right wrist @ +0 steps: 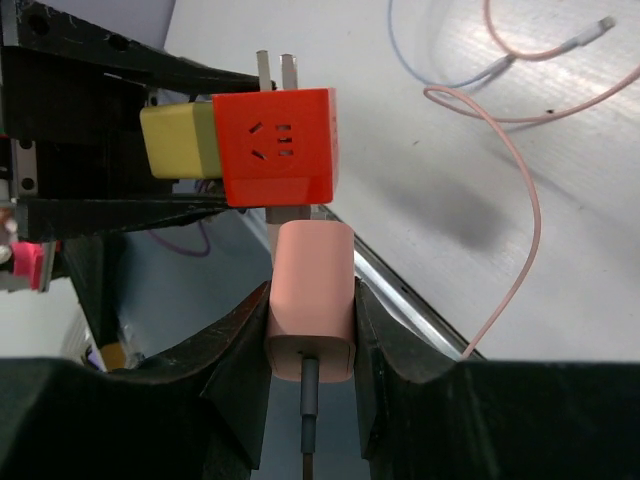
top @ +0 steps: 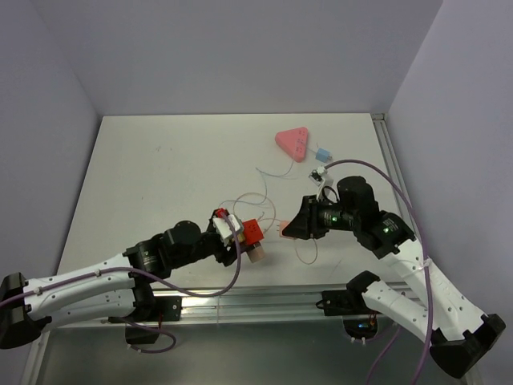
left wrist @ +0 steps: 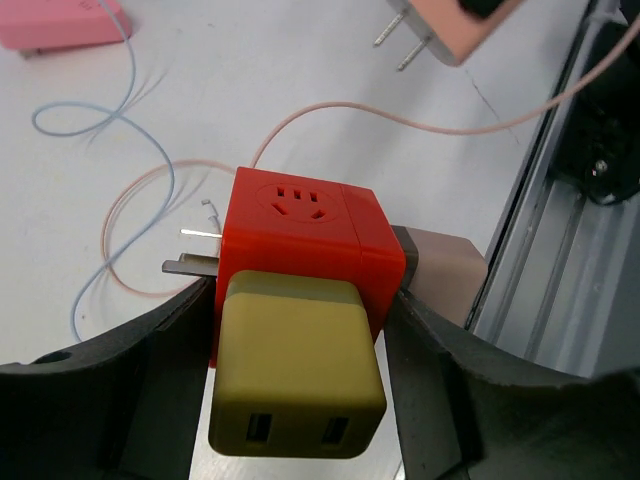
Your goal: Insert the plug
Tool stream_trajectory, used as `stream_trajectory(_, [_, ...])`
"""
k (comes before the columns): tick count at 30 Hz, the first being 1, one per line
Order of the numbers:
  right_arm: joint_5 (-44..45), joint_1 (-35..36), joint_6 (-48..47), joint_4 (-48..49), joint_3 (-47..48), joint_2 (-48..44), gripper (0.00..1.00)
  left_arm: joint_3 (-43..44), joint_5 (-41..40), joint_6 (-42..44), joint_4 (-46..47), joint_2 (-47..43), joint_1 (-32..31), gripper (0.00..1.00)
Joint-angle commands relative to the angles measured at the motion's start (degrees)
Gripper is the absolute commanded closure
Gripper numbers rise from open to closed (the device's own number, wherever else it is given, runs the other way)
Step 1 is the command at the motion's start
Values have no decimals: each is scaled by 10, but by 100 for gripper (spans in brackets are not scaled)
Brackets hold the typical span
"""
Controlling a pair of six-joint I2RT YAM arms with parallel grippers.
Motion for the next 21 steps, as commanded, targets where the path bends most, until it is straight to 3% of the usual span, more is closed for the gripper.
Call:
stream_trajectory(1, [-66, -2, 3, 19, 13, 9, 100, -28, 80, 121, 70, -24, -2, 100])
stream_trajectory(6, [-28, -2, -25, -20, 8, 45, 100, -88, 92, 150, 155, -17, -2, 100])
stream_trajectory(9, [-78, -2, -15, 4, -12, 54, 100, -108, 99, 154, 188, 8, -2, 100])
stream_trajectory(13, [-76, 14, -19, -14, -2, 97, 100, -105, 137, 145, 211, 39, -2, 100])
stream_trajectory(21, [-45, 90, -46, -78, 40, 179, 100, -141, 209, 116, 297, 88, 25, 100])
